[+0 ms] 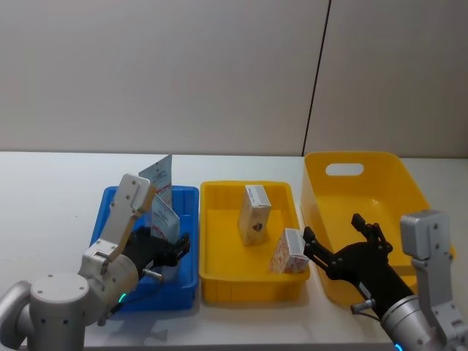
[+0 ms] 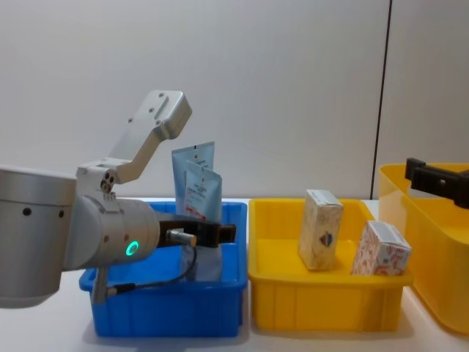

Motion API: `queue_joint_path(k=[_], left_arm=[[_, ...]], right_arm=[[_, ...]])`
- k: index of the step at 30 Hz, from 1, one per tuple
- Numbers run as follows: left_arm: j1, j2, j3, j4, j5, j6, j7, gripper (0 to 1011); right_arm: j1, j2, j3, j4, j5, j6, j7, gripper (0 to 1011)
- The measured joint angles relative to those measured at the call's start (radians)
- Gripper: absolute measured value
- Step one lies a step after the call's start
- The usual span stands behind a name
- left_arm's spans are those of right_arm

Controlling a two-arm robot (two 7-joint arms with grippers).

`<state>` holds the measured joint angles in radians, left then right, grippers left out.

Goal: Bimanual collaborative sorting of washing and personal care products

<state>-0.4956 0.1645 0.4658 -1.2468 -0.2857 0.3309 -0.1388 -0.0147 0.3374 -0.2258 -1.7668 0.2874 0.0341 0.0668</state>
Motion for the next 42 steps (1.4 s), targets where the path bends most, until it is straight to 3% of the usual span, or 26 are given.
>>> queue_joint_path(k=[11, 24, 33, 42], left_arm=[[0.016, 0.016, -0.013, -0.028, 0.009, -0.048, -0.007, 568], [0.072, 0.08, -0.069, -0.168, 0.009, -0.09, -0.015, 493], [0.086, 0.111, -0.098, -0.233, -0.026, -0.111, -0.081, 445], [0.075, 0.121, -0.1, -0.241, -0.072, -0.132, -0.17, 393]], right_arm=[[0.0, 0.0, 0.0, 0.0, 0.0, 0.0, 0.0, 1003], [0.0, 0.0, 0.0, 0.0, 0.0, 0.0, 0.0, 1003], [0.0, 0.0, 0.0, 0.0, 0.0, 0.0, 0.0, 1003], [0.0, 0.0, 0.0, 0.0, 0.0, 0.0, 0.0, 1003]])
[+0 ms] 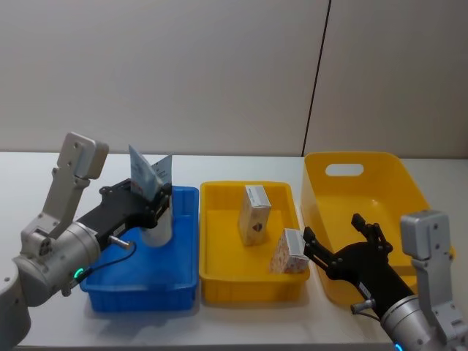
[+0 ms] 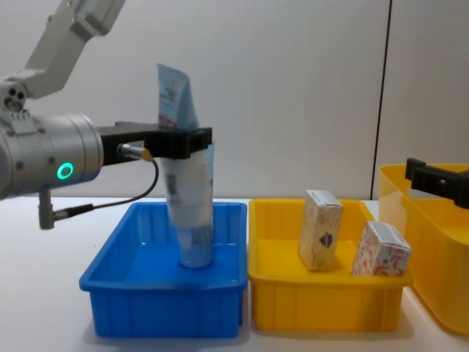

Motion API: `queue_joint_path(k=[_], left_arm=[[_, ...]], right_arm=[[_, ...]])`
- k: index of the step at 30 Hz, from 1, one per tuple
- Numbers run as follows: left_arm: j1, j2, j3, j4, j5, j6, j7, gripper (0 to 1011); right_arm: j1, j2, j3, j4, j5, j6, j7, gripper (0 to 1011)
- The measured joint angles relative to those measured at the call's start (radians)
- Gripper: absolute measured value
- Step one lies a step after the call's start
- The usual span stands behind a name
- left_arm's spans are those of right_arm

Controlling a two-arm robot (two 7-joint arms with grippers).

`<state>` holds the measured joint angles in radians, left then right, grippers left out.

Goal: Bimanual collaborative sorting of washing and personal care products

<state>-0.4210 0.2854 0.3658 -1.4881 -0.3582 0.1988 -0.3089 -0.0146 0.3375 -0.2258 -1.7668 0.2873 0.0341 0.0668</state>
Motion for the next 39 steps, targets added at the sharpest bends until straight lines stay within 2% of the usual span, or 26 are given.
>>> queue_joint_path(k=[11, 27, 32, 39], left_arm=[[-0.033, 0.002, 0.022, 0.039, -0.066, -0.029, -0.138, 360], [-0.094, -0.008, 0.077, 0.145, -0.156, -0.076, -0.368, 360], [-0.118, -0.015, 0.1, 0.192, -0.185, -0.092, -0.452, 360], [-0.139, -0.025, 0.123, 0.238, -0.21, -0.107, -0.528, 360]], right_arm=[[0.0, 0.0, 0.0, 0.0, 0.0, 0.0, 0.0, 1003], [0.0, 0.0, 0.001, -0.003, 0.003, 0.004, 0.005, 1003], [0.0, 0.012, 0.005, -0.016, 0.021, 0.029, 0.032, 1003], [0.0, 0.04, 0.011, -0.039, 0.054, 0.069, 0.09, 1003]])
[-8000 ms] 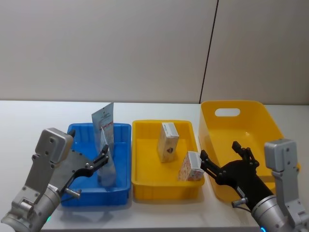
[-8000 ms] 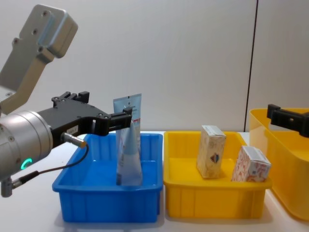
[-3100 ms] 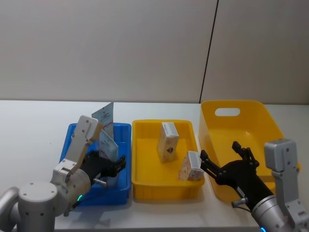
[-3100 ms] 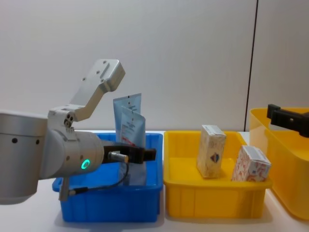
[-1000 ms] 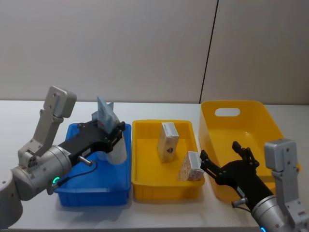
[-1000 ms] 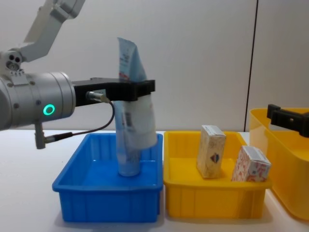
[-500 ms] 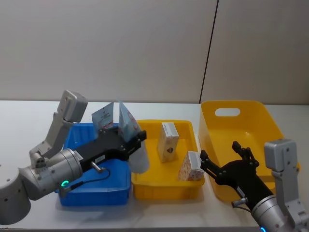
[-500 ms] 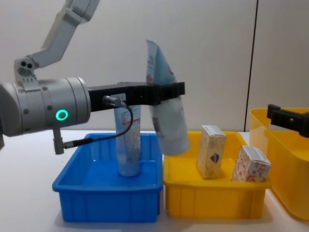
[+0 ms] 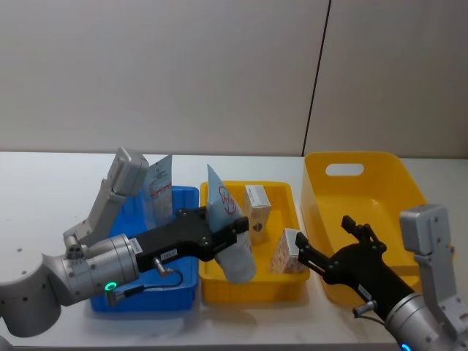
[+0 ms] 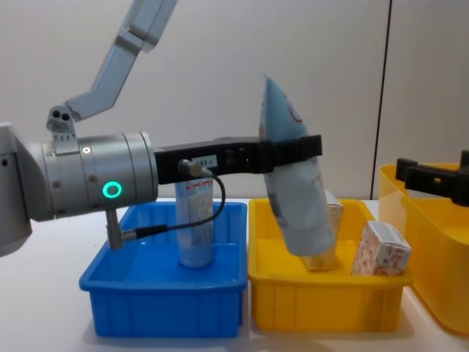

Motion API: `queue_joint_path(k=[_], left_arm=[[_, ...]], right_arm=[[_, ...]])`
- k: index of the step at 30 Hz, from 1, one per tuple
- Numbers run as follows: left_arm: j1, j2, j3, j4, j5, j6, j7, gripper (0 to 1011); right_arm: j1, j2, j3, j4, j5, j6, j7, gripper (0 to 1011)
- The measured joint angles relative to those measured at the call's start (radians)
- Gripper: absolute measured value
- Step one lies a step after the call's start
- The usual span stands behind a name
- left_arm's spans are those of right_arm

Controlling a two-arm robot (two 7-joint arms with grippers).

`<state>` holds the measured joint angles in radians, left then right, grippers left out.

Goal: Bimanual collaborative sorting of washing and personal care products

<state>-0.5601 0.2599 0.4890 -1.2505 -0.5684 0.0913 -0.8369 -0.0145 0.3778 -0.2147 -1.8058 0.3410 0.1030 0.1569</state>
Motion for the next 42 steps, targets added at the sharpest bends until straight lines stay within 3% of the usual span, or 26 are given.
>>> queue_joint_path(k=[11, 17, 28, 35, 42], left_arm=[[-0.017, -0.008, 0.018, 0.035, -0.021, -0.012, -0.059, 360], [-0.021, -0.01, 0.023, 0.046, -0.027, -0.016, -0.077, 360], [-0.026, -0.012, 0.028, 0.055, -0.032, -0.019, -0.092, 360], [-0.027, -0.013, 0.029, 0.058, -0.034, -0.02, -0.097, 360], [-0.028, -0.013, 0.03, 0.059, -0.034, -0.02, -0.099, 360]], right_arm=[[0.0, 0.073, 0.004, -0.037, 0.062, 0.069, 0.12, 1003], [0.001, 0.135, 0.004, -0.053, 0.1, 0.111, 0.204, 1003], [0.021, 0.226, -0.02, -0.054, 0.124, 0.158, 0.325, 1003], [0.04, 0.227, -0.047, -0.035, 0.111, 0.152, 0.329, 1003], [0.071, 0.192, -0.088, 0.0, 0.079, 0.122, 0.302, 1003]])
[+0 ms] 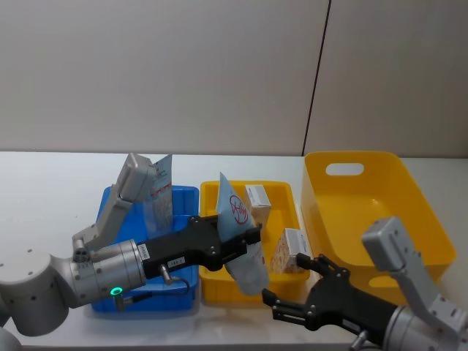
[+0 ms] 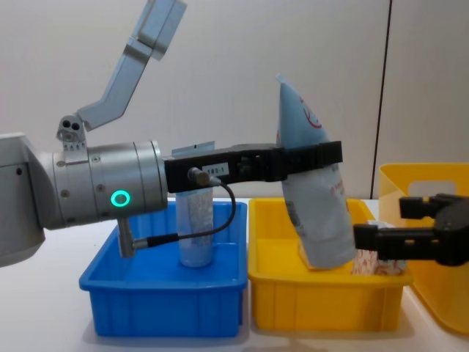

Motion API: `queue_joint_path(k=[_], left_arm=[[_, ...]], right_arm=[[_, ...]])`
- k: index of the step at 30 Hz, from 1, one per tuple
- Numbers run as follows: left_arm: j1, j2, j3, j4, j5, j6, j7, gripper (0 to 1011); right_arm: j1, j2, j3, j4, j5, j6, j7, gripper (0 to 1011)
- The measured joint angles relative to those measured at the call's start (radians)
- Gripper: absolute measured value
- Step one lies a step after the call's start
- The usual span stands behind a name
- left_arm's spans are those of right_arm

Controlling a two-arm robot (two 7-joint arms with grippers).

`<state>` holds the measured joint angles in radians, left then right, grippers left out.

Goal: Bimanual collaborative sorting of washing and personal care products

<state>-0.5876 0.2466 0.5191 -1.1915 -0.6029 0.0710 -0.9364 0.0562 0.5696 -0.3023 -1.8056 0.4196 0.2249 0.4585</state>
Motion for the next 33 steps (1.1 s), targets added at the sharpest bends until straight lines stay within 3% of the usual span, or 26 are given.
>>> queue_joint_path(k=[15, 33], left_arm=[[-0.001, 0.0, 0.001, 0.002, -0.001, 0.0, -0.002, 360], [-0.001, 0.0, 0.001, 0.002, -0.001, 0.0, -0.003, 360]], right_arm=[[0.073, -0.095, -0.083, 0.089, -0.066, -0.039, -0.056, 1003], [0.138, -0.208, -0.145, 0.196, -0.166, -0.082, -0.149, 1000]])
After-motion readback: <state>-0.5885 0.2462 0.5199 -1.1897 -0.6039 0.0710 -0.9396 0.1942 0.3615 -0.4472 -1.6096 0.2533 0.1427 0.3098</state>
